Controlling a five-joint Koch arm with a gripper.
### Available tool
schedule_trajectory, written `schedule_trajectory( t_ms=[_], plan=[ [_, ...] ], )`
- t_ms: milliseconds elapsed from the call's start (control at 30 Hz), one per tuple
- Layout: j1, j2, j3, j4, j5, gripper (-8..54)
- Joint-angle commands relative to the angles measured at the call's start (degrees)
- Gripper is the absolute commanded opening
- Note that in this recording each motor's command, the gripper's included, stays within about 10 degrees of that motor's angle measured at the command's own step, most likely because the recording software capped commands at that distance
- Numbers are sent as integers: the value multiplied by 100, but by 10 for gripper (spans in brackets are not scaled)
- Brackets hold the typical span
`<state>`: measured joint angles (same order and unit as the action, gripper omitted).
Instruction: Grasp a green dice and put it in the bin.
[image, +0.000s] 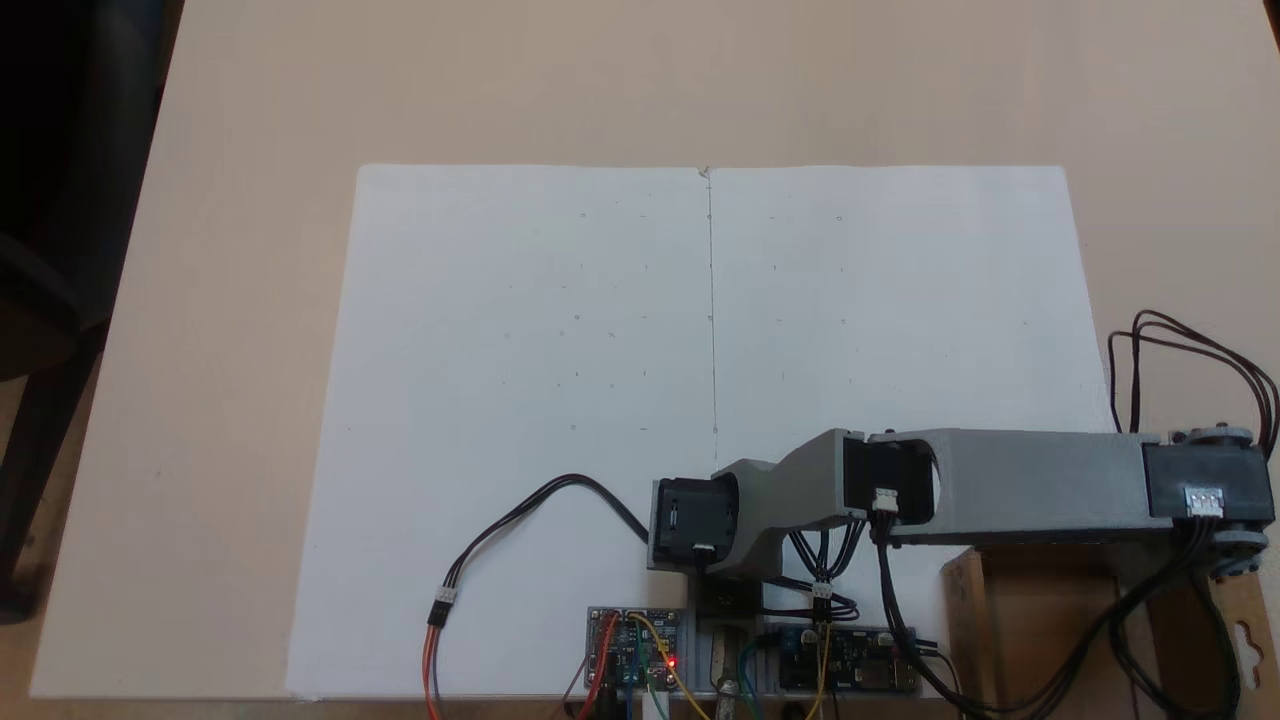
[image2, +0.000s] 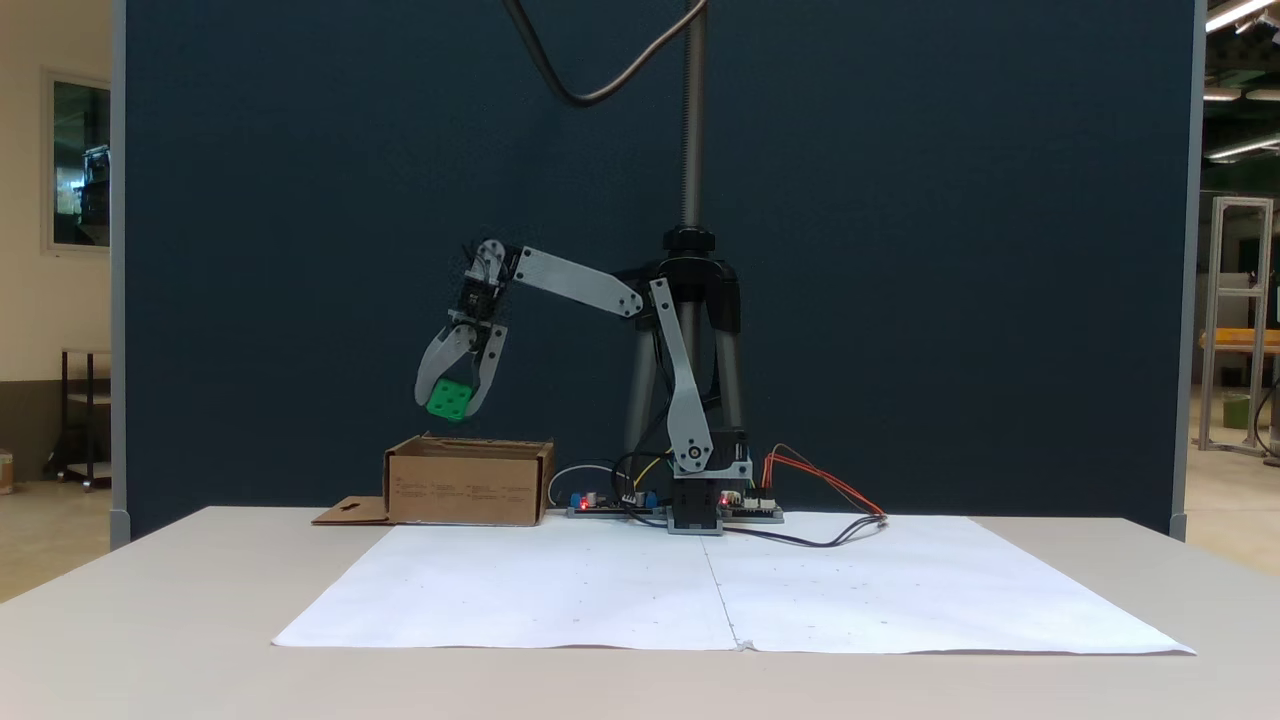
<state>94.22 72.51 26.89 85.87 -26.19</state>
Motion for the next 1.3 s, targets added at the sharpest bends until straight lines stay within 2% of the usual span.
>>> schedule_trajectory(
  t_ms=[0, 133, 167, 200, 233, 300, 533, 733, 933, 1000, 1267],
  plan=[
    [202, -53, -378, -167, 378, 120],
    [246, -308, -378, -149, 369, 120],
    [246, -343, -369, -123, 378, 178],
    [246, -369, -325, -114, 378, 272],
    [246, -404, -308, -114, 387, 327],
    [246, -431, -299, -79, 396, 393],
    [202, -448, -299, -141, 510, 398],
    [-132, -114, -299, -870, 1650, 403],
    [-1362, 413, -299, -1090, 2549, 411],
    [-1872, 615, -299, -1090, 2698, 435],
    [-4254, 1213, -299, -1204, 2821, 443]
  ],
)
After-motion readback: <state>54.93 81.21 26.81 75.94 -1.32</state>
